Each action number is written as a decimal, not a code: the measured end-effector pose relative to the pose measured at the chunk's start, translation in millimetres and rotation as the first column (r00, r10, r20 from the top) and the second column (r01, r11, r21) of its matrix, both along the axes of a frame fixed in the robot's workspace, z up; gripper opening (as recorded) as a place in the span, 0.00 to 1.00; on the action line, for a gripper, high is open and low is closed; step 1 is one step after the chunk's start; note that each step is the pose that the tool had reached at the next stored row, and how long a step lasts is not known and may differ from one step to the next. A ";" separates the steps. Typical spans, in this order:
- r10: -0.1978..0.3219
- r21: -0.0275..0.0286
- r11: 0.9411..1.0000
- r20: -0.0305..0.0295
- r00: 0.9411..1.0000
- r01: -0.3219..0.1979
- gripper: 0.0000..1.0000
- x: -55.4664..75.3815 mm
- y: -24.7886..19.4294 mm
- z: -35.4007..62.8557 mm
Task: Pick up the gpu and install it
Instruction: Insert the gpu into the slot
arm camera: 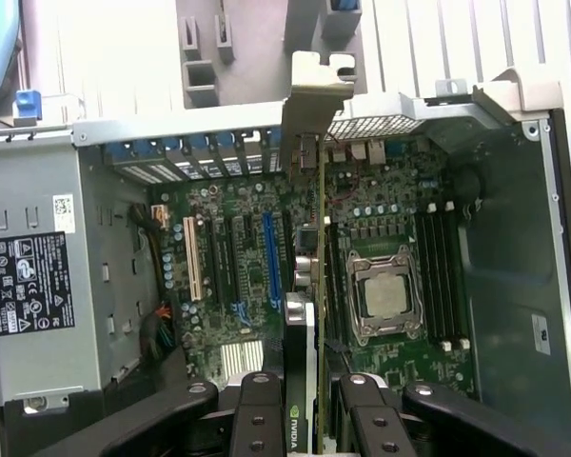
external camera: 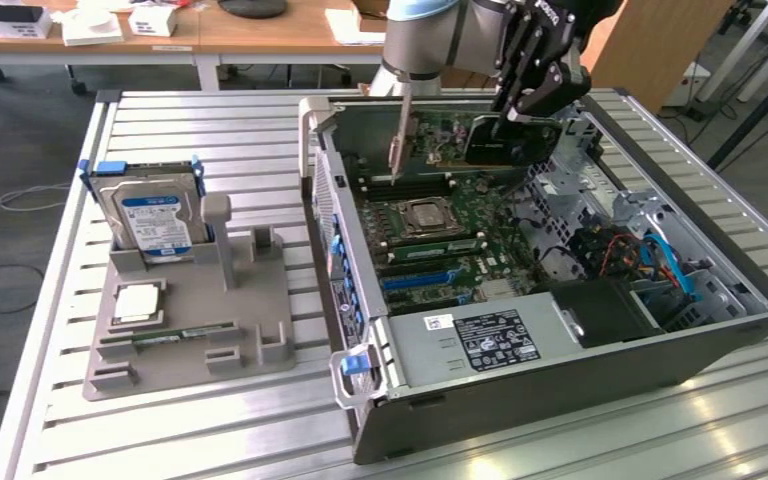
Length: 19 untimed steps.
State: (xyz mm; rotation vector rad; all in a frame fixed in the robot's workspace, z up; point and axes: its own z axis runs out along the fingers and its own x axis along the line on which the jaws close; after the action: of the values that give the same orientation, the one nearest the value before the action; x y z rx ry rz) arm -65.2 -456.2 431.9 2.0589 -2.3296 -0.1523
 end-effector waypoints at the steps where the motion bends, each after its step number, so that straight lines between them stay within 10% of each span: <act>1: 0.003 0.000 1.000 0.000 1.000 -0.003 0.27 0.9 0.0 0.0; 19: 0.027 0.000 1.000 0.000 1.000 -0.027 0.27 1.7 0.0 -12.7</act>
State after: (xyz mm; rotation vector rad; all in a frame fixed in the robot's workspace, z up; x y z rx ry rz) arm -63.5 -456.2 419.2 2.0889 -2.3011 -0.1517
